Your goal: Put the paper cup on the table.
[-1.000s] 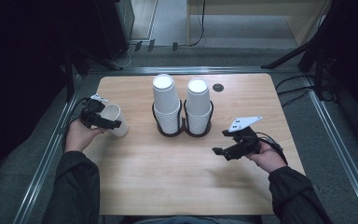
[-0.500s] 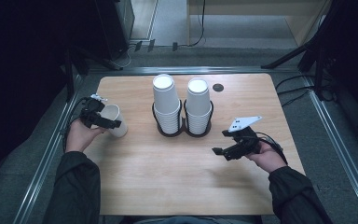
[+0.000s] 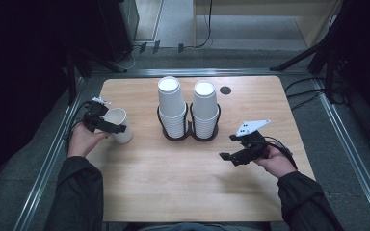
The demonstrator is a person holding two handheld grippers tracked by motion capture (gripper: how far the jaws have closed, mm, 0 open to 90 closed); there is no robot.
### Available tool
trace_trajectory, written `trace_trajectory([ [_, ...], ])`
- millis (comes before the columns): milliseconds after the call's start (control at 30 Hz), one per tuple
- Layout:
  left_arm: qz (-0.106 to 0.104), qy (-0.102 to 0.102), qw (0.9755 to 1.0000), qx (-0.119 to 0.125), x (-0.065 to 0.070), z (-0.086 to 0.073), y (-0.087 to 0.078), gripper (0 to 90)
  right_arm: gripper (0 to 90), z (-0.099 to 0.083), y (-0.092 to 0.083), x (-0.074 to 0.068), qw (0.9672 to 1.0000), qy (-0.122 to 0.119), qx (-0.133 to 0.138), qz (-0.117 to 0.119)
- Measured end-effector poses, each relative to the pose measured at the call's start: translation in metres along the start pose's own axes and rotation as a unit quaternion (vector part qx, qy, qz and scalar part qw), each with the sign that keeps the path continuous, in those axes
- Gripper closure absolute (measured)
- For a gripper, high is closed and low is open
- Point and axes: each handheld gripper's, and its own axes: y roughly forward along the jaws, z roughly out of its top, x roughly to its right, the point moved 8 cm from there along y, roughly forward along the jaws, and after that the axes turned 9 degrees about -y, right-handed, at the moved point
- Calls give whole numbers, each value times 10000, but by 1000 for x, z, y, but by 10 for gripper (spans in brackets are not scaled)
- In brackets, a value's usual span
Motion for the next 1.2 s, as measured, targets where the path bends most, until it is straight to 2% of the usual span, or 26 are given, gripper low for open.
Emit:
trace_trajectory([
  [33, 47, -6, 10000, -4, -1, 0, 0, 4, 194, 0, 0, 0, 10000, -8, -1, -7],
  [133, -65, -12, 10000, -15, 1, 0, 0, 0, 194, -1, 0, 0, 10000, 1, -23, -18],
  [267, -70, -19, 9999, 100, 1, 1, -2, 0, 194, 0, 0, 0, 10000, -7, -7, -7],
  [467, -106, -51, 9998, 140, 0, 2, -7, 0, 194, 0, 0, 0, 10000, -16, -1, -7],
  [667, -210, -96, 9995, 233, 2, 5, -16, 0, 194, 0, 0, 0, 10000, -16, 0, -1],
  [933, -212, -153, 9991, 347, 4, 10, -29, 0, 194, 0, 0, -1, 10000, -24, -14, 19],
  [1200, -190, -96, 9987, 455, 9, 15, -41, 0, 194, -1, 0, -1, 10000, -25, -19, 32],
])
